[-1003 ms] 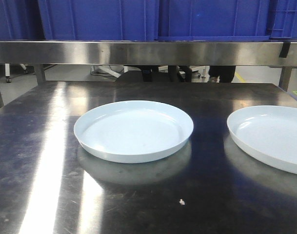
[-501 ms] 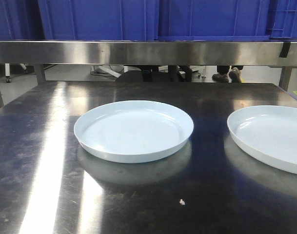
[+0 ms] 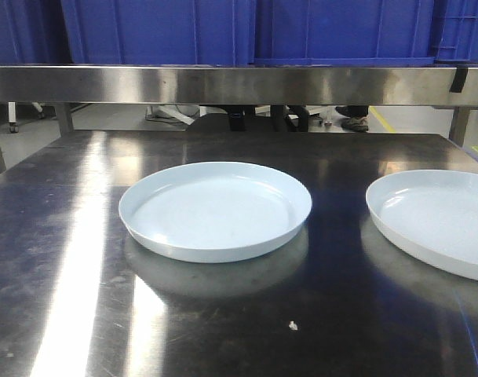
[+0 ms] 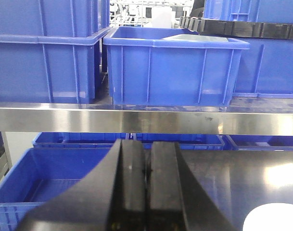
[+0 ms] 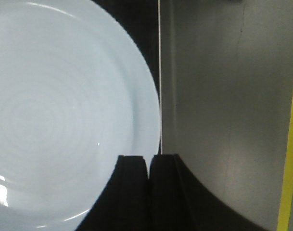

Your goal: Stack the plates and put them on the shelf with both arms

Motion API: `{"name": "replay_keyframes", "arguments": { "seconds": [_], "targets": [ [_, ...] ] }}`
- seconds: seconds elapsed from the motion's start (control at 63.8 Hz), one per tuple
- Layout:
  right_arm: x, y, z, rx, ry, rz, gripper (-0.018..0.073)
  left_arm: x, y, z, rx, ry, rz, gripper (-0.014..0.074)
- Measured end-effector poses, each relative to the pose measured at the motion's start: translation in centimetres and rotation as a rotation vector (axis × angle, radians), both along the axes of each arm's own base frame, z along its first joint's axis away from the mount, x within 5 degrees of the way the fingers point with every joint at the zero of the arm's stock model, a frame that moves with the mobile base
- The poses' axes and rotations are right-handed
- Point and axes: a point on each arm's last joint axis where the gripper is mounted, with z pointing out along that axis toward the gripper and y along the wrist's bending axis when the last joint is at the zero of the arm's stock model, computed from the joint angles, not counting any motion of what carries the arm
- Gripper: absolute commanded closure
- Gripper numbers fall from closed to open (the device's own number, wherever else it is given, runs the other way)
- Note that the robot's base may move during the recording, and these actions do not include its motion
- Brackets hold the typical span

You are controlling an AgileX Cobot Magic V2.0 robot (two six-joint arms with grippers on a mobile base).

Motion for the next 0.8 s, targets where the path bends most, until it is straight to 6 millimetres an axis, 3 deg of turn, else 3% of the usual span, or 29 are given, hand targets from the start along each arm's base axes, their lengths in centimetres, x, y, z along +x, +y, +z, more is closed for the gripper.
{"name": "replay_keyframes", "arguments": {
  "seconds": [0.141,0.799],
  "targets": [
    [0.8,-0.9,0.0,-0.003,0.005,0.006,0.0192,0.0,0.0,0.0,0.0,0.0,0.0,0.0516],
    [3.0,-1.1,-3.8,0.061,0.08,0.035,0.0192,0.0,0.0,0.0,0.0,0.0,0.0,0.0516]
  ]
}}
